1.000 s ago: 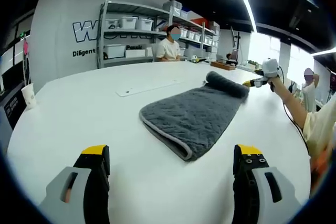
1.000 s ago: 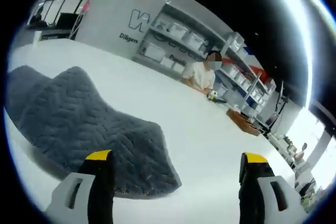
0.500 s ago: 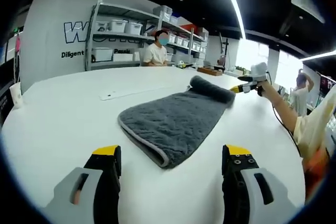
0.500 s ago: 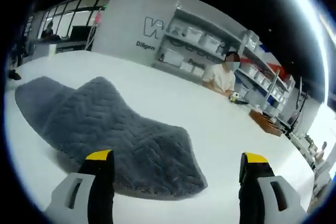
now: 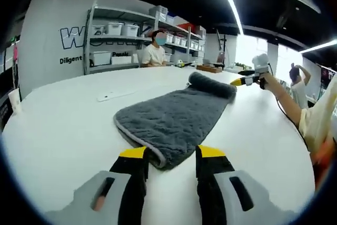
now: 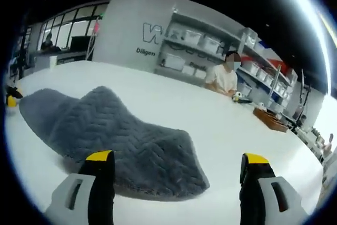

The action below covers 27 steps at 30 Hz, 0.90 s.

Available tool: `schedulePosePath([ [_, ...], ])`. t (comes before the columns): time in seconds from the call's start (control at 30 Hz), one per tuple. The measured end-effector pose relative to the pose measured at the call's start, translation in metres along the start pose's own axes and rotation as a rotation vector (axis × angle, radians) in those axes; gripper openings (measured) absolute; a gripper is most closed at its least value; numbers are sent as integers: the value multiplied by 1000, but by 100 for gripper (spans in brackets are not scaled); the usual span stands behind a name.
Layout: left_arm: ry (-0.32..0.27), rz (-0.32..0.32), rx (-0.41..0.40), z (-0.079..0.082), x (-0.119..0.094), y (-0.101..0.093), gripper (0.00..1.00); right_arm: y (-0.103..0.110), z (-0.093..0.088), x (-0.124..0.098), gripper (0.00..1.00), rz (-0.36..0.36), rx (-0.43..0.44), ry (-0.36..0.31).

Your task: Open the folded towel by lifting each exposed corner and separating the folded layers until the towel lies flat within the target outline without major curled edges

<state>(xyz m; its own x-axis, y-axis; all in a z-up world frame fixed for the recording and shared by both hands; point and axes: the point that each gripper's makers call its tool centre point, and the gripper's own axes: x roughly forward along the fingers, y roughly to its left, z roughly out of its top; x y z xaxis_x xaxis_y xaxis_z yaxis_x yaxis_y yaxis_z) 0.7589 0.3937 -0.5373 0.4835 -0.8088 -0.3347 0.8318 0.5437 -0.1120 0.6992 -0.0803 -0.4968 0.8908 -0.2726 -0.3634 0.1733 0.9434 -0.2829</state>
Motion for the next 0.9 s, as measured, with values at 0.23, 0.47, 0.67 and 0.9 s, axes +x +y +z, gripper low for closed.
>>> schedulePosePath([
  [0.23, -2, 15, -4, -2, 0, 5, 7, 5, -2, 1, 99, 14, -12, 13],
  [0.47, 9, 21, -20, -4, -2, 7, 3, 3, -5, 0, 99, 9, -13, 24],
  [0.67, -30, -14, -177, 5, -7, 9, 3, 6, -6, 1, 99, 14, -20, 34],
  [0.9, 19, 5, -96, -2, -10, 11, 3, 5, -7, 2, 99, 14, -17, 38],
])
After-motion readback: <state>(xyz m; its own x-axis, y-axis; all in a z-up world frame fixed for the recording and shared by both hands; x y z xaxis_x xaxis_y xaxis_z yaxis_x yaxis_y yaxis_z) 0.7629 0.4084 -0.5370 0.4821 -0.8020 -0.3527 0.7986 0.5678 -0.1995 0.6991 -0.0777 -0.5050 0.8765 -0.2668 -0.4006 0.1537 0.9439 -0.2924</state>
